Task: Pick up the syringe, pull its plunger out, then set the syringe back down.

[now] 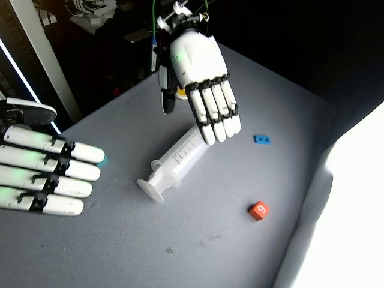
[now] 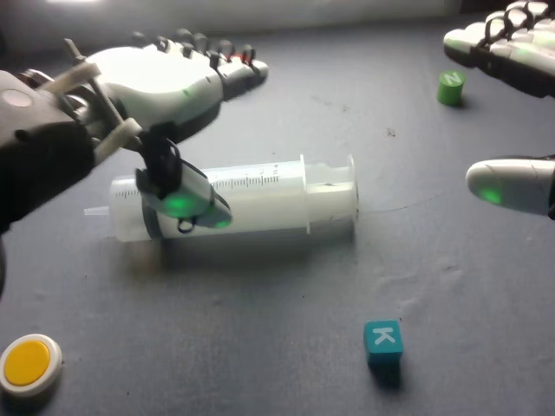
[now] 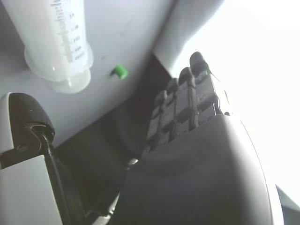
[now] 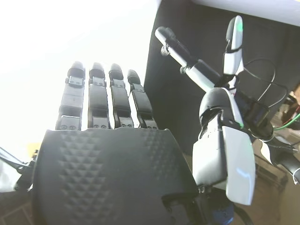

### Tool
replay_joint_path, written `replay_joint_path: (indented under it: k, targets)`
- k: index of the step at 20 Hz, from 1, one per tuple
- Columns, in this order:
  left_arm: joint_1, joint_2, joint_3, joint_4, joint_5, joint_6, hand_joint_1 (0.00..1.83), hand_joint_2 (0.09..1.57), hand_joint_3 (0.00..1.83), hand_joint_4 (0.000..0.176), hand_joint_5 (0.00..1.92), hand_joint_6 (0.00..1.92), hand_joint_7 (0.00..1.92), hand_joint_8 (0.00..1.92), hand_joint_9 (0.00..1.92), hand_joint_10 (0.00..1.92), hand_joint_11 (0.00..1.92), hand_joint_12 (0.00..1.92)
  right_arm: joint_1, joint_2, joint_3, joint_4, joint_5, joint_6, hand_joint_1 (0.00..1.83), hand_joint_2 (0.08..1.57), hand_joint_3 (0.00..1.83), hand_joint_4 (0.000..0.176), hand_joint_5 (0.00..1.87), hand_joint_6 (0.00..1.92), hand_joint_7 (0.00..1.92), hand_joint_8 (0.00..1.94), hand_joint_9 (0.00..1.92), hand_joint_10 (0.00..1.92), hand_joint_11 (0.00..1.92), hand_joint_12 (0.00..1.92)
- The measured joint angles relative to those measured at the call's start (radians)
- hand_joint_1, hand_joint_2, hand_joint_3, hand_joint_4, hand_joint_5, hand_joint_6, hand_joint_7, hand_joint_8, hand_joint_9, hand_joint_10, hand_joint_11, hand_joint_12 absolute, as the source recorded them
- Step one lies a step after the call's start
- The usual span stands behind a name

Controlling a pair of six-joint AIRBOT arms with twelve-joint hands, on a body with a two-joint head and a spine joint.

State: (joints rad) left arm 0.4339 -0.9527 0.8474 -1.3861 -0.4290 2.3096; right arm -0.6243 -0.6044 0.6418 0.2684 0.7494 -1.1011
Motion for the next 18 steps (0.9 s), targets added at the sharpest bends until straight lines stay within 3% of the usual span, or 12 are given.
replay_joint_path:
  k: [4, 7, 8, 11, 14, 18]
  targets:
    - [0.025, -0.052, 0.030, -0.074, -0.066, 0.027, 0.96, 0.91, 0.01, 0.000, 0.03, 0.00, 0.08, 0.00, 0.06, 0.00, 0.00, 0.24, 0.024, 0.004, 0.031, -0.013, -0.037, 0.101, 0.04, 1.15, 0.00, 0.000, 0.09, 0.00, 0.13, 0.00, 0.11, 0.00, 0.00, 0.17]
    - [0.039, -0.086, 0.053, -0.135, -0.116, 0.080, 0.98, 0.89, 0.00, 0.000, 0.06, 0.01, 0.11, 0.01, 0.09, 0.01, 0.00, 0.32, 0.032, 0.007, 0.033, -0.064, -0.056, 0.106, 0.08, 1.14, 0.00, 0.000, 0.12, 0.00, 0.15, 0.00, 0.13, 0.00, 0.00, 0.24]
    - [0.040, -0.096, 0.061, -0.153, -0.127, 0.103, 0.94, 0.90, 0.00, 0.000, 0.05, 0.00, 0.09, 0.00, 0.08, 0.00, 0.00, 0.32, 0.032, 0.006, 0.032, -0.074, -0.061, 0.106, 0.06, 1.15, 0.00, 0.000, 0.08, 0.00, 0.11, 0.00, 0.09, 0.00, 0.00, 0.12]
    - [0.070, -0.128, 0.088, -0.192, -0.138, 0.120, 0.94, 0.90, 0.00, 0.000, 0.05, 0.00, 0.10, 0.00, 0.10, 0.00, 0.00, 0.37, 0.032, 0.004, 0.029, -0.089, -0.068, 0.102, 0.08, 1.15, 0.00, 0.000, 0.09, 0.00, 0.12, 0.00, 0.10, 0.00, 0.00, 0.16]
    - [0.089, -0.138, 0.111, -0.192, -0.146, 0.124, 0.92, 0.93, 0.01, 0.000, 0.06, 0.00, 0.11, 0.00, 0.11, 0.00, 0.00, 0.39, 0.032, 0.004, 0.031, -0.078, -0.066, 0.101, 0.08, 1.14, 0.00, 0.000, 0.13, 0.00, 0.16, 0.01, 0.14, 0.01, 0.00, 0.27]
    - [0.123, -0.175, 0.145, -0.188, -0.153, 0.116, 0.95, 0.93, 0.00, 0.000, 0.07, 0.01, 0.12, 0.00, 0.13, 0.01, 0.00, 0.49, 0.032, 0.005, 0.031, -0.078, -0.059, 0.101, 0.07, 1.15, 0.00, 0.000, 0.13, 0.00, 0.16, 0.00, 0.14, 0.00, 0.00, 0.27]
